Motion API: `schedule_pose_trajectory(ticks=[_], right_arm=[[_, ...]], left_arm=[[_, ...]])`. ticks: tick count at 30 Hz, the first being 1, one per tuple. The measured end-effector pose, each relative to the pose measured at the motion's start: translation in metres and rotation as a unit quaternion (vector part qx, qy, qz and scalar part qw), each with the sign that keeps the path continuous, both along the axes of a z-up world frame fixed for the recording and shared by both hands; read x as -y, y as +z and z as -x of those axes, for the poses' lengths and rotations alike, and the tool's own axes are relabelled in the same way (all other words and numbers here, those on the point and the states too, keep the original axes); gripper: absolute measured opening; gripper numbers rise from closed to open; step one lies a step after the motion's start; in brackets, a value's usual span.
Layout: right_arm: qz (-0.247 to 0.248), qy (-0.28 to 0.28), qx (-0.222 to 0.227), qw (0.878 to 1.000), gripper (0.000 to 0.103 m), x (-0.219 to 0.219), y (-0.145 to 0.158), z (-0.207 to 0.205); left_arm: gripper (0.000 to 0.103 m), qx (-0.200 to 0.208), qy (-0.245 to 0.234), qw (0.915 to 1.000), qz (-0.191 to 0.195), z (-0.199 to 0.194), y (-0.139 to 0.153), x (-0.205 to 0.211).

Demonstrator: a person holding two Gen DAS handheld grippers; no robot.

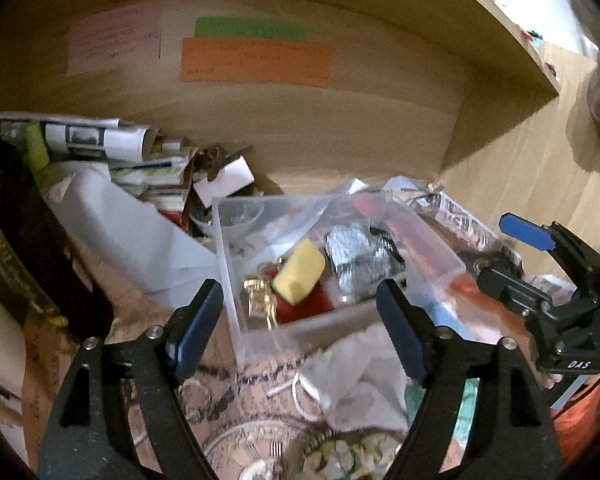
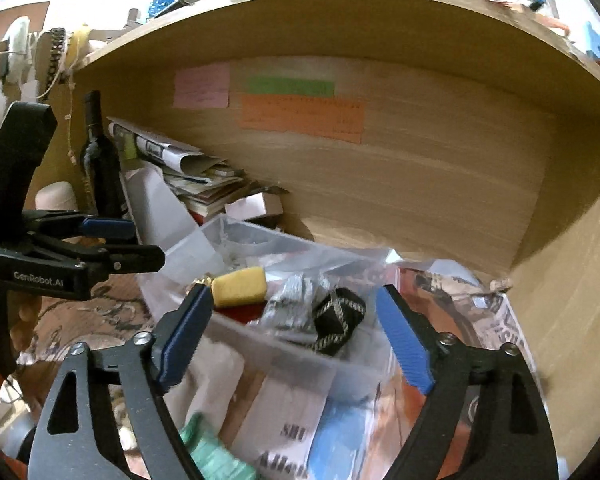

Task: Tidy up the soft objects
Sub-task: 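Grasp the white drawstring pouch with the left tool while the right tool grasps the green glove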

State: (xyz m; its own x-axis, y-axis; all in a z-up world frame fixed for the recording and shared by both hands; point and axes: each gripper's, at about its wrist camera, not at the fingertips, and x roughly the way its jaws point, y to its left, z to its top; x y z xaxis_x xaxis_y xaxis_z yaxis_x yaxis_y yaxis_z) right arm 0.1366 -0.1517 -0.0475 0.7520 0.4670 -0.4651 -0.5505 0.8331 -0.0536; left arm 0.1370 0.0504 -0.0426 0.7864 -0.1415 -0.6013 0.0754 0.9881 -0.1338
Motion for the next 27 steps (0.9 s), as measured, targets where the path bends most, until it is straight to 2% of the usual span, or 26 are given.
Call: schedule_pose_trajectory(ticks=[6, 13, 20, 22, 24, 27], right_arm=[[0.007, -0.001, -0.035, 0.999, 0.083, 0.005, -0.024, 0.013], [0.019, -0.005, -0.106, 0.994, 0.083, 0.013, -0.067, 0.028], [0.031, 0.000, -0.155, 0.987, 0.081, 0.017, -0.094, 0.038], [0.035, 0.001, -0.165, 0.986, 0.064, 0.018, -0.099, 0.039], [0.034, -0.002, -0.169, 0.985, 0.060, 0.020, -0.102, 0.039], [0.022, -0.010, -0.168, 0.985, 0.046, 0.027, -0.100, 0.038]], left_arm=[[0.081, -0.025, -0.003, 0.9996, 0.009, 0.016, -0.023, 0.002], [0.082, -0.067, -0.009, 0.9977, 0.008, 0.029, -0.055, 0.007], [0.082, -0.110, -0.013, 0.9938, 0.011, 0.021, -0.082, 0.010], [0.082, -0.115, -0.016, 0.9931, 0.013, 0.015, -0.086, 0.011], [0.082, -0.119, -0.021, 0.9926, 0.014, 0.008, -0.088, 0.014], [0.081, -0.125, -0.031, 0.9915, 0.016, 0.000, -0.091, 0.020]])
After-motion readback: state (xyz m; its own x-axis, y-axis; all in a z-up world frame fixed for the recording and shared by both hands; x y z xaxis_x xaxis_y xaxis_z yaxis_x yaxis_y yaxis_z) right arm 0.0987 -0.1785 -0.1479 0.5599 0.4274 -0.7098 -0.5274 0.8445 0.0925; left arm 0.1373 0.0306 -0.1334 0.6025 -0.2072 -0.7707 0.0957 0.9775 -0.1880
